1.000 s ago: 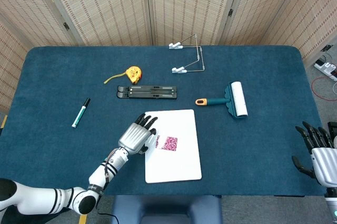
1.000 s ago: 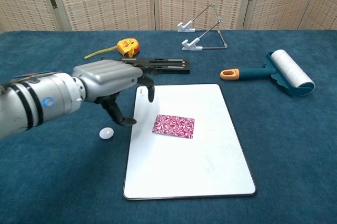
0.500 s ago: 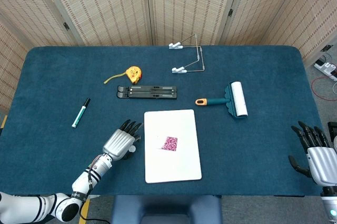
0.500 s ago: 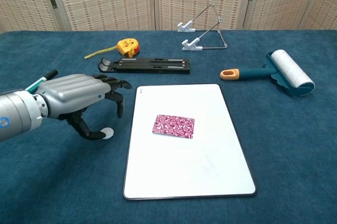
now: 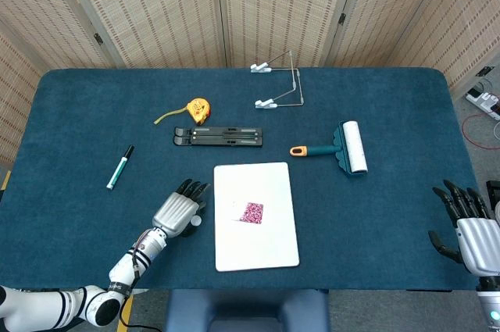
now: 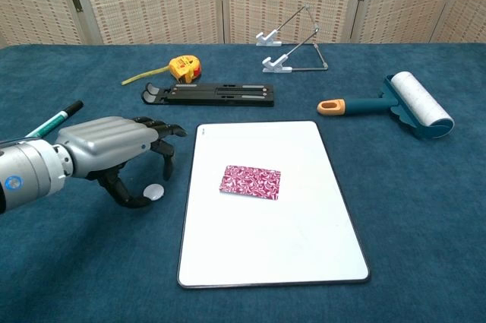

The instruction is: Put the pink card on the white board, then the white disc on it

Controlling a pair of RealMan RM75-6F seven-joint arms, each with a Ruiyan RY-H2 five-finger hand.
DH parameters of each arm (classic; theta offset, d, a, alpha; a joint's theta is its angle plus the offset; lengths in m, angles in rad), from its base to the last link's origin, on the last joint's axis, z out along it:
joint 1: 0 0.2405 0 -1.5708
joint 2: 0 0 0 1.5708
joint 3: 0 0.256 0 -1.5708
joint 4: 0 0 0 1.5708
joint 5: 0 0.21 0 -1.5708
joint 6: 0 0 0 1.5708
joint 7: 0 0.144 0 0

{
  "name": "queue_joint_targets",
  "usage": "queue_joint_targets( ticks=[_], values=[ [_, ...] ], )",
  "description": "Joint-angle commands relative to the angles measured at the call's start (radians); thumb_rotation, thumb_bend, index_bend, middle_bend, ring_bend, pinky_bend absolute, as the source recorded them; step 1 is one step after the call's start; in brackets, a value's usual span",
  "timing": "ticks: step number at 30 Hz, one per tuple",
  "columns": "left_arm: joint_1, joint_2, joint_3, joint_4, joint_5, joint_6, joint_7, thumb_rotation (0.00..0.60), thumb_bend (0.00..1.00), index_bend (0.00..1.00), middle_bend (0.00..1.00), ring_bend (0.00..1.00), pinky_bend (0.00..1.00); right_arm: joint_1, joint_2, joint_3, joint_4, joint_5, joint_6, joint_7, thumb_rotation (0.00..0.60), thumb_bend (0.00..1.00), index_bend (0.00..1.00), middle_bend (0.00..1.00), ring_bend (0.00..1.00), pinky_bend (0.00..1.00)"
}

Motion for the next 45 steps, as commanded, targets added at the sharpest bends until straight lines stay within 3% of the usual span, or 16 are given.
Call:
queue_joint_targets(
  ticks=[1,33,45],
  values=[
    [0.002,-0.004,-0.004,0.006,-0.007,-0.006,0.002,0.6,0.33,0.45,0.08,0.02,0.0,0.0,-0.001,0.0,0.002,0.001,-0.001,0.001,0.6,0.37,0.11,0.06,0.08,0.0],
    [0.022,-0.01,-0.03,0.028,0.003,-0.046,-0.028,0.6,0.36,0.5,0.1,0.03,0.0,0.002,-0.001,-0.003,-0.008,0.0,-0.002,-0.01,0.6,0.37,0.11,0.06,0.08,0.0],
    [0.002,0.012,-0.071,-0.044,0.036,-0.033,-0.027,0.6,0.36,0.5,0.1,0.03,0.0,0.004,-0.002,-0.003,-0.014,-0.003,-0.003,-0.018,0.6,0.37,0.11,0.06,0.08,0.0]
  ],
)
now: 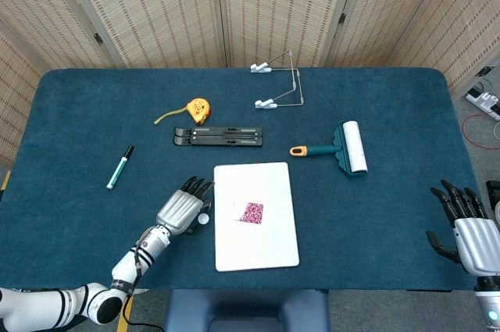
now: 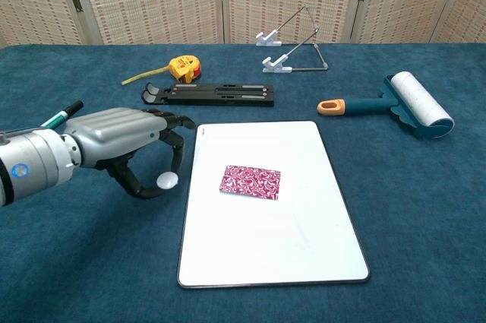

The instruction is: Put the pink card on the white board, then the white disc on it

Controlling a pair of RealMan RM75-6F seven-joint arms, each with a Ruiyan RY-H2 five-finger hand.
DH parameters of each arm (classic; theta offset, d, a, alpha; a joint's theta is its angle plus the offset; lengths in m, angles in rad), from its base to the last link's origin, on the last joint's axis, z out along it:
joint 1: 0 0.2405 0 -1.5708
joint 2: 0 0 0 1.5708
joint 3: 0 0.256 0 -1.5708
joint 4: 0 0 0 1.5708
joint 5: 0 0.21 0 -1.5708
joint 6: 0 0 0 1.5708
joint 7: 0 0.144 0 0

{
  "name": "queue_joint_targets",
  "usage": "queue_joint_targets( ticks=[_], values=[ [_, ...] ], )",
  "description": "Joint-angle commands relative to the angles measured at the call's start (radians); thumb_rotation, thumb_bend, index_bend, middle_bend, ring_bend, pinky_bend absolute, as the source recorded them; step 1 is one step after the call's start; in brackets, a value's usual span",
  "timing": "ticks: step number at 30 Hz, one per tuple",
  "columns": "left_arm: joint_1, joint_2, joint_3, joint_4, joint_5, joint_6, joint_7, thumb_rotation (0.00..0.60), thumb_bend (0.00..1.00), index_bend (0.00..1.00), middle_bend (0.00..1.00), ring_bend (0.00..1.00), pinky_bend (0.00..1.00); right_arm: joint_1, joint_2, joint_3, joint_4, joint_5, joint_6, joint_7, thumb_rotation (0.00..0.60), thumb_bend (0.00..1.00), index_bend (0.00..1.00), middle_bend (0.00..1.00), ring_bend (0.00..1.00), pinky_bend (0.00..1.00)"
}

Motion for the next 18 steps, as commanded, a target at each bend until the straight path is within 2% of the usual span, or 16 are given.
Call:
queue_joint_targets(
  ticks=[1,9,18],
  values=[
    [-0.01,-0.001,-0.011,-0.015,-0.002,-0.006,0.005,0.6,0.36,0.5,0.1,0.03,0.0,-0.001,-0.001,0.0,0.0,0.0,0.001,0.0,0.6,0.37,0.11,0.06,0.08,0.0],
    [-0.09,-0.082,-0.083,-0.005,-0.088,-0.046,0.078,0.6,0.36,0.49,0.1,0.03,0.0,-0.011,0.003,-0.002,0.004,0.004,0.013,0.007,0.6,0.37,0.11,0.06,0.08,0.0],
    [-0.173,-0.149,-0.117,0.019,-0.23,-0.061,0.2,0.6,0.36,0.49,0.1,0.03,0.0,-0.017,0.002,-0.003,0.014,0.012,0.013,0.017,0.6,0.37,0.11,0.06,0.08,0.0]
  ],
)
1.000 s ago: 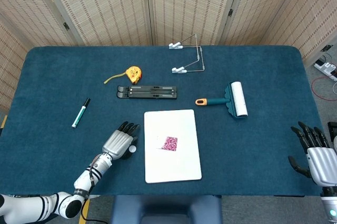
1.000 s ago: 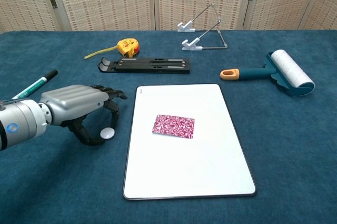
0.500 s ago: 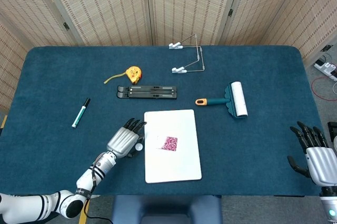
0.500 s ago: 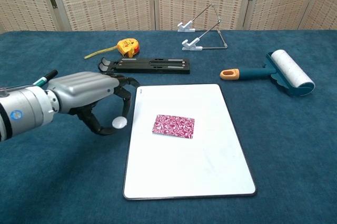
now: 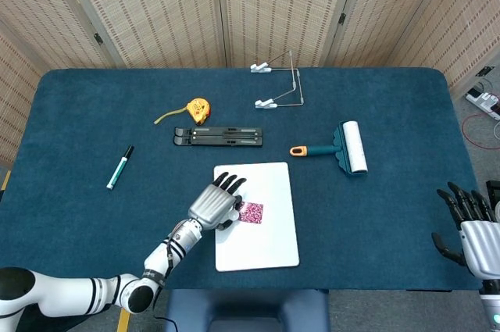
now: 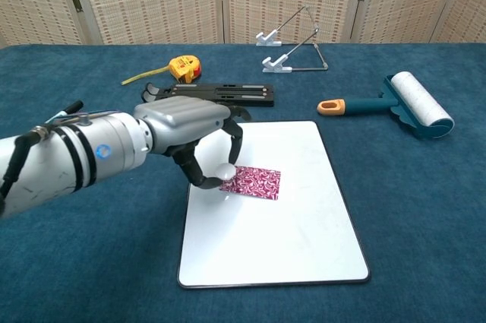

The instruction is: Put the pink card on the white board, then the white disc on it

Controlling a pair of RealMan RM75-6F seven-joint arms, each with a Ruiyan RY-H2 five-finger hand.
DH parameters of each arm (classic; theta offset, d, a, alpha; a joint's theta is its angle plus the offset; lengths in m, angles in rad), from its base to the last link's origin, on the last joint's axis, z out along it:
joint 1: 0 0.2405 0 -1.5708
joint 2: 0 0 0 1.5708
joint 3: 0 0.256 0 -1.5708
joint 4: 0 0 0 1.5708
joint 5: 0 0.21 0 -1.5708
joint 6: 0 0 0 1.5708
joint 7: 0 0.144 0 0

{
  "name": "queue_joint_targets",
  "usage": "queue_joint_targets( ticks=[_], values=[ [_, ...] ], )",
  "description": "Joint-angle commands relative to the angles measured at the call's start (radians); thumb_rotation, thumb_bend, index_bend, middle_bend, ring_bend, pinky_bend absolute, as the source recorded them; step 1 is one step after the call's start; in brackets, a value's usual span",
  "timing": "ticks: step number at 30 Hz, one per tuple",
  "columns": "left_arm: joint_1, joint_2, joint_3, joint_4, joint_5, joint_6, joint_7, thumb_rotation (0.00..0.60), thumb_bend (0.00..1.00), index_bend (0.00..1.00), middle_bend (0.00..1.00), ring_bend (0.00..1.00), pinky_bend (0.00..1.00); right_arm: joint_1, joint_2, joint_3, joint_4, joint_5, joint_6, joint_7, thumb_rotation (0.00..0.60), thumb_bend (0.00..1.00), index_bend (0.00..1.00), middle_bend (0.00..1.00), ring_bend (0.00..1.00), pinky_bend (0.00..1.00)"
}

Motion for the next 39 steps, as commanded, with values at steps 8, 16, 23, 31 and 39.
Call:
queue_joint_targets(
  ticks=[8,16,23,31,39],
  values=[
    [-0.087,-0.07,-0.028,0.049,-0.138,-0.002,0.096,0.6,0.36,0.48,0.1,0.03,0.0,-0.002,0.0,0.001,0.007,0.007,-0.005,0.008,0.6,0.37,0.11,0.06,0.08,0.0],
    [-0.138,-0.101,-0.039,0.069,-0.218,0.014,0.141,0.6,0.36,0.48,0.1,0.03,0.0,-0.007,0.001,0.001,0.017,0.012,-0.002,0.021,0.6,0.37,0.11,0.06,0.08,0.0],
    [-0.168,-0.117,-0.033,0.09,-0.283,0.023,0.169,0.6,0.36,0.44,0.1,0.03,0.0,-0.015,0.001,0.001,0.028,0.015,0.005,0.035,0.6,0.37,0.11,0.06,0.08,0.0],
    [-0.171,-0.102,-0.022,0.063,-0.294,0.029,0.146,0.6,0.36,0.24,0.1,0.03,0.0,-0.013,-0.002,0.003,0.033,0.009,0.005,0.04,0.6,0.37,0.11,0.06,0.08,0.0],
    [-0.085,-0.018,-0.011,-0.029,-0.197,0.114,0.018,0.6,0.36,0.19,0.1,0.03,0.0,-0.006,0.002,0.005,0.034,0.007,-0.003,0.04,0.6,0.37,0.11,0.06,0.08,0.0]
  ],
)
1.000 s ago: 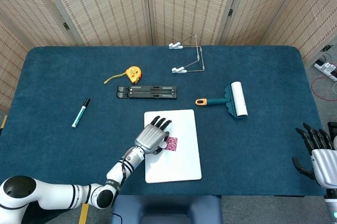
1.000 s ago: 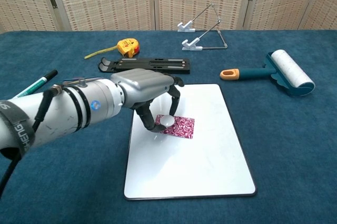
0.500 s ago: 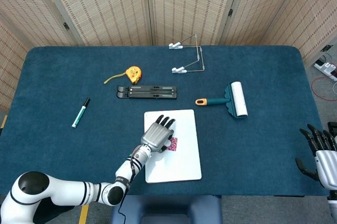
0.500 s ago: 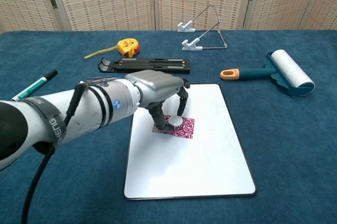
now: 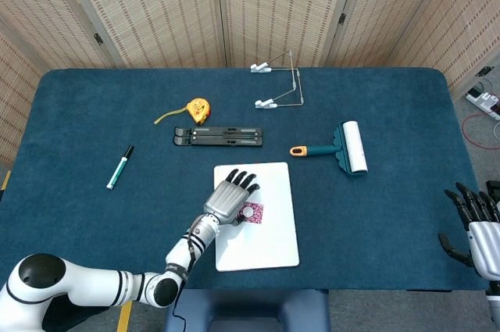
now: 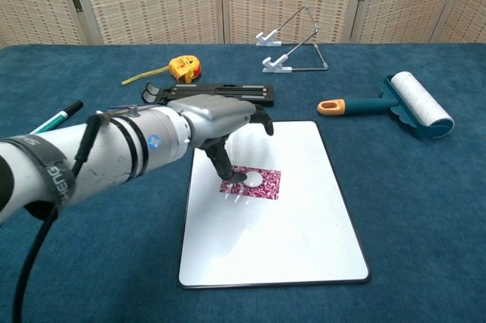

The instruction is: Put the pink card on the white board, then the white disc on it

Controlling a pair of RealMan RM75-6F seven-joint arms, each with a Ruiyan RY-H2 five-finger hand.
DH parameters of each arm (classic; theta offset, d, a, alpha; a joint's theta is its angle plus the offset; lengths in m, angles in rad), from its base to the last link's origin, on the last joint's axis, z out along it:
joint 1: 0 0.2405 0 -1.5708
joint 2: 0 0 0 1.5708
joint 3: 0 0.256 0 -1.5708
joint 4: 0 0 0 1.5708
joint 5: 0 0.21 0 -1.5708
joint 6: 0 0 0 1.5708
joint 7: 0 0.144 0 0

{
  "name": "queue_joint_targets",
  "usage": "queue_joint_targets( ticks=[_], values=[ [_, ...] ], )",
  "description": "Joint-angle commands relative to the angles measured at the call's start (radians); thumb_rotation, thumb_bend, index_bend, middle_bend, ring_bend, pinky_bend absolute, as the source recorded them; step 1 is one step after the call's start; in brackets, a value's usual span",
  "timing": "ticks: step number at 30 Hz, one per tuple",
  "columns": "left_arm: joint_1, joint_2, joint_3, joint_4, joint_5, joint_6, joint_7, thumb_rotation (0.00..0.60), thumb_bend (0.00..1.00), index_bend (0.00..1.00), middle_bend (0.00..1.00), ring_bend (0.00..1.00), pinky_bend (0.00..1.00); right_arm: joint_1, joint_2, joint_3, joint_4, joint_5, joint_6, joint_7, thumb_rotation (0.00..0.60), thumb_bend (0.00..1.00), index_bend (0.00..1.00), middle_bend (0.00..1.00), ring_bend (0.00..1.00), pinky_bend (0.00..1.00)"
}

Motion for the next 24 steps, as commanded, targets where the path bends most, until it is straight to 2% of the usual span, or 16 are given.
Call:
queue_joint_targets(
  ticks=[1,8,14,20,24],
  values=[
    [0.05,0.052,0.014,-0.048,0.041,0.041,-0.057,0.6,0.36,0.19,0.1,0.03,0.0,0.003,0.0,0.0,0.001,-0.002,-0.003,0.001,0.6,0.37,0.11,0.06,0.08,0.0],
    [0.162,0.187,0.044,-0.106,0.136,0.101,-0.2,0.6,0.36,0.19,0.1,0.03,0.0,0.015,-0.001,0.004,0.01,-0.003,-0.018,0.006,0.6,0.37,0.11,0.06,0.08,0.0],
    [0.276,0.277,0.086,-0.121,0.248,0.197,-0.322,0.6,0.36,0.2,0.1,0.03,0.0,0.027,-0.004,0.002,0.009,-0.027,-0.019,0.009,0.6,0.37,0.11,0.06,0.08,0.0],
    [0.41,0.345,0.145,-0.067,0.376,0.353,-0.382,0.6,0.36,0.22,0.1,0.04,0.0,0.039,-0.002,0.003,0.008,-0.041,-0.024,0.028,0.6,0.37,0.11,0.08,0.08,0.0],
    [0.491,0.383,0.179,-0.052,0.425,0.423,-0.427,0.6,0.36,0.23,0.1,0.04,0.0,0.049,0.003,0.006,0.001,-0.049,-0.025,0.029,0.6,0.37,0.11,0.11,0.09,0.0]
  ],
)
